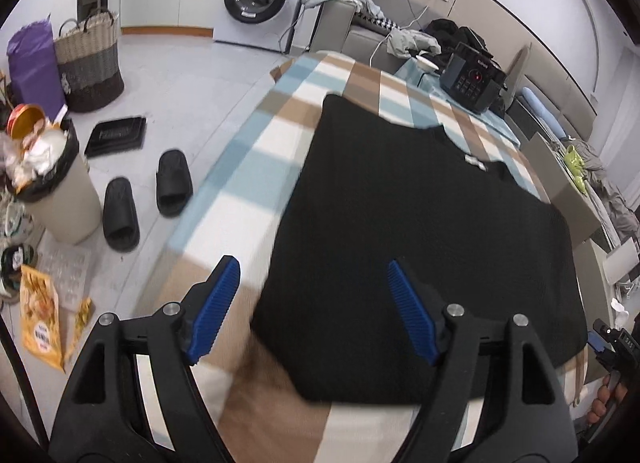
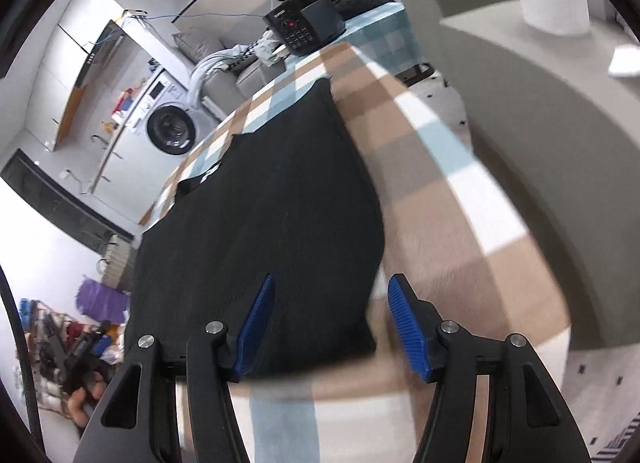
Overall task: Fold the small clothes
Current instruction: 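Release the sweater with both grippers and smooth the folded stack flat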
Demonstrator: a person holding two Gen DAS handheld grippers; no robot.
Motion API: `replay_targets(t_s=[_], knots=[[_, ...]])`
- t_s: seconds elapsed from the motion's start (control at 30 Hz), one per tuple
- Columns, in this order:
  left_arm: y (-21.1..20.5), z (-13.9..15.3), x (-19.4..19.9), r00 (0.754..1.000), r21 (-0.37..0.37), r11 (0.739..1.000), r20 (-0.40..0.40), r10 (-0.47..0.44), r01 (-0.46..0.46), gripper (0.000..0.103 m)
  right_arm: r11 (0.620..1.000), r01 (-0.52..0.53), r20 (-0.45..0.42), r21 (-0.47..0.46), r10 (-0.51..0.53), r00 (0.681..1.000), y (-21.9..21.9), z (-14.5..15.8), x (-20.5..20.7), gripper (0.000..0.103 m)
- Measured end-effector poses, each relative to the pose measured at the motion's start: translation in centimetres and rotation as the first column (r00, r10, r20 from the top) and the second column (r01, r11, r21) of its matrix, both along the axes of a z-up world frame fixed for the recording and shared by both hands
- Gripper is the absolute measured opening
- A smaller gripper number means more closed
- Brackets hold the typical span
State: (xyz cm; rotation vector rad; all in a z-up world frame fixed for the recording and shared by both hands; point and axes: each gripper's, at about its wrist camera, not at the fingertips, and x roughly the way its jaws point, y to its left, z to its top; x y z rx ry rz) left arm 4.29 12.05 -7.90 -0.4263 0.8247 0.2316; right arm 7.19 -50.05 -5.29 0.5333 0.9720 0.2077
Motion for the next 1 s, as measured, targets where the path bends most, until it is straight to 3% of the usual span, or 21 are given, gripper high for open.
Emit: replay_targets(t_s=[0.2,0.3,0.4,0.47,0.53,0.67,0.8,0.9,1.0], knots=[[-1.2,-2.4,-2.7,0.998,-0.03,0.999,-0.044,0.033,-0.034,0.074,1.0,-0.013,0.013,-0.005,0.013,1.0,0.9,-1.2,-0.7,0.06],[-1.5,-2.7,-3.1,0.998,-0.012,0.999,-0.058,0.039,-0.04,0.074,1.0,-0.006,0.025,-0.031,0.007,1.0,1.5,-1.5,-0.3,0.048],[-1.5,-2.9,-3.2,0.997,-0.018,0.999,-0.057,0.042,-0.043,0.074,0.999,-0.024,0.053,-0.026,0.025,0.998,2.3,-1.4,-0.2,0.044],[-1.3,-2.9,-2.9,0.997,-0.026,0.999,-0.062,0.045,-0.047,0.074,0.999,-0.022,0.056,-0.049,0.024,0.998,2.5,-1.2,0.1,0.022],[-1.4,-3.0,-2.5,0.997,-0.031,0.999,-0.067,0.036,-0.038,0.074,1.0,0.01,0.091,-0.023,-0.008,0.996,2.1,-0.7,-0.1,0.008],[-1.4,-3.1,-1.8,0.996,-0.032,0.999,-0.079,0.031,-0.034,0.074,0.999,0.026,0.18,-0.042,-0.018,0.984,2.1,1.8,-1.2,0.006],[-1.1,-3.0,-1.6,0.996,-0.035,0.999,-0.078,0.037,-0.04,0.074,0.997,0.027,0.106,-0.069,-0.02,0.994,1.8,0.5,-1.2,0.006],[-1.0,-3.1,-1.4,0.996,-0.039,0.998,-0.082,0.035,-0.038,0.074,0.999,0.019,0.048,-0.04,-0.018,0.999,1.4,-0.8,-1.1,0.007],[-1.1,-3.2,-1.1,0.996,-0.039,0.999,-0.082,0.028,-0.032,0.074,0.999,0.013,0.055,-0.039,-0.011,0.998,1.2,-0.4,-0.9,0.016]])
